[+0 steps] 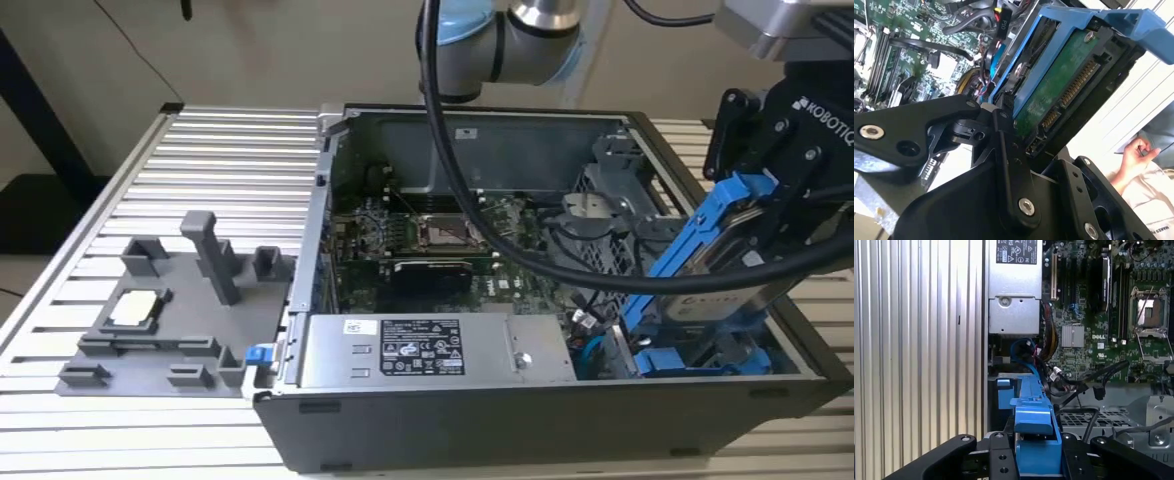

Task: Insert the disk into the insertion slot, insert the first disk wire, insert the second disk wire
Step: 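Insert the disk into the insertion slot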

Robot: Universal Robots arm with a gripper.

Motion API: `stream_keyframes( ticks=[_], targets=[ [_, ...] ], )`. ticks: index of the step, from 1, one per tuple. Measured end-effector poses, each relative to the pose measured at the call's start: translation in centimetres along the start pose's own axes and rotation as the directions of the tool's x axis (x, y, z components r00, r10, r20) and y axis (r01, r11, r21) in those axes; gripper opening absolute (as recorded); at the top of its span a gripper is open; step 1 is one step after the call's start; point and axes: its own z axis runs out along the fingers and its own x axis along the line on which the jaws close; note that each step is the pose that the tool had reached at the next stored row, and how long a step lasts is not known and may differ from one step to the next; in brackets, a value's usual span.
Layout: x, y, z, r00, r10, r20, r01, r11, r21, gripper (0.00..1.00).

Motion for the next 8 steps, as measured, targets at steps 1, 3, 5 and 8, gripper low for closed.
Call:
stream_keyframes(
  ticks=[1,3,5,8],
  targets=[
    [0.02,-0.04,0.05,1.0,0.0,0.0,0.0,1.0,-0.0008,0.33],
    [0.02,-0.16,0.14,1.0,0.0,-0.0001,0.0,1.0,-0.0026,0.33],
    [0.05,-0.26,0.3,1.0,0.0,0.0,0.0,1.0,-0.0032,0.33],
    [0.08,-0.34,0.7,1.0,0.001,0.0,-0.001,1.0,-0.0034,0.33]
  ],
)
